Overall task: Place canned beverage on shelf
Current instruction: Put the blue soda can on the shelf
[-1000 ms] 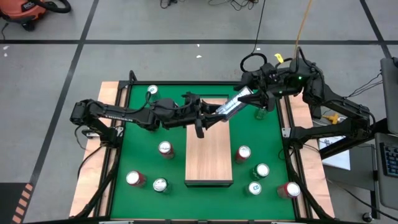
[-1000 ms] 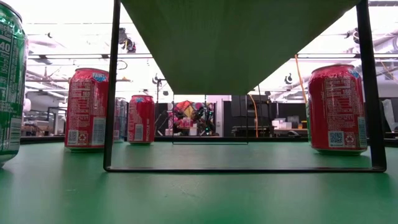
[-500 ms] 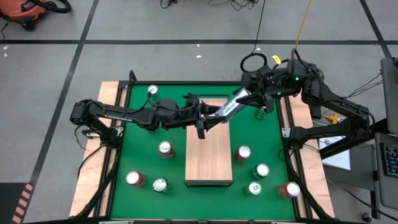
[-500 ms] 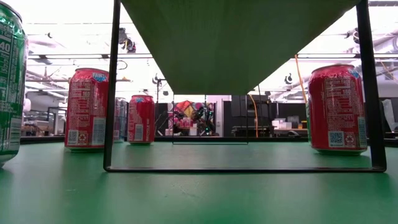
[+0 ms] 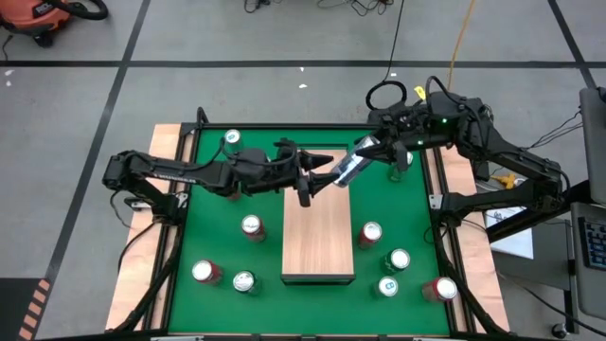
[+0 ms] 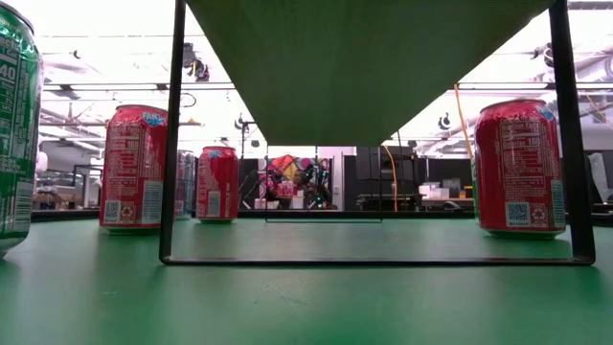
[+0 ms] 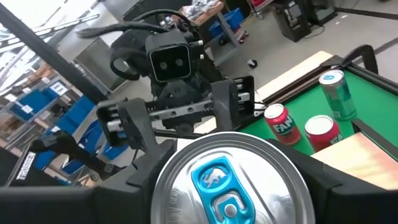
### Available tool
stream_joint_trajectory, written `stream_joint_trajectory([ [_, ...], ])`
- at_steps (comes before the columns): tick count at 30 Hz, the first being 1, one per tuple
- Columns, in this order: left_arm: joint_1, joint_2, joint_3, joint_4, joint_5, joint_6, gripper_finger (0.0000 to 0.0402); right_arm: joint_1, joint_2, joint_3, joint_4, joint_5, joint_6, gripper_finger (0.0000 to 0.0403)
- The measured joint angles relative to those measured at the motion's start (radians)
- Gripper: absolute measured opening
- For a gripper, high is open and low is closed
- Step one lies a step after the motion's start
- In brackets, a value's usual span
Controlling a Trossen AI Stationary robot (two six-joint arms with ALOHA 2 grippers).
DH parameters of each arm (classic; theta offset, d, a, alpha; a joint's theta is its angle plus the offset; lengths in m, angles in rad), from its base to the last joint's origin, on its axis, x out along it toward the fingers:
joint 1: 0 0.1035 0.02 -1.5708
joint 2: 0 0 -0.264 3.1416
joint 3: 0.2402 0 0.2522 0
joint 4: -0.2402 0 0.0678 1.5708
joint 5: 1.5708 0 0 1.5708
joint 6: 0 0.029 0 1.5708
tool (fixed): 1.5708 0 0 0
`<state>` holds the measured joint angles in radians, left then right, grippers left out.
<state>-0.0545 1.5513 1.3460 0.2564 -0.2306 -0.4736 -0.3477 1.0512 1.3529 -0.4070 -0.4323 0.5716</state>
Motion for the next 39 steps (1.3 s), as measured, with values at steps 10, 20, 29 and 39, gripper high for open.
stream_joint_trajectory([
  [10,0.051,0.011,-0.001,-0.028,0.020,0.034,0.0354,0.000,0.032,0.000,0.007,0.018,0.011,0.0220],
  [20,0.070,0.044,-0.002,-0.128,0.135,0.012,0.0364,0.000,0.075,0.001,0.016,0.070,0.013,0.0221],
  [29,0.079,0.045,-0.003,-0.145,0.110,0.030,0.0289,0.001,0.104,0.002,0.014,0.089,0.057,0.0221],
  [39,0.079,0.045,-0.003,-0.142,0.099,0.063,0.0206,0.002,0.104,0.002,0.029,0.092,0.066,0.0237],
])
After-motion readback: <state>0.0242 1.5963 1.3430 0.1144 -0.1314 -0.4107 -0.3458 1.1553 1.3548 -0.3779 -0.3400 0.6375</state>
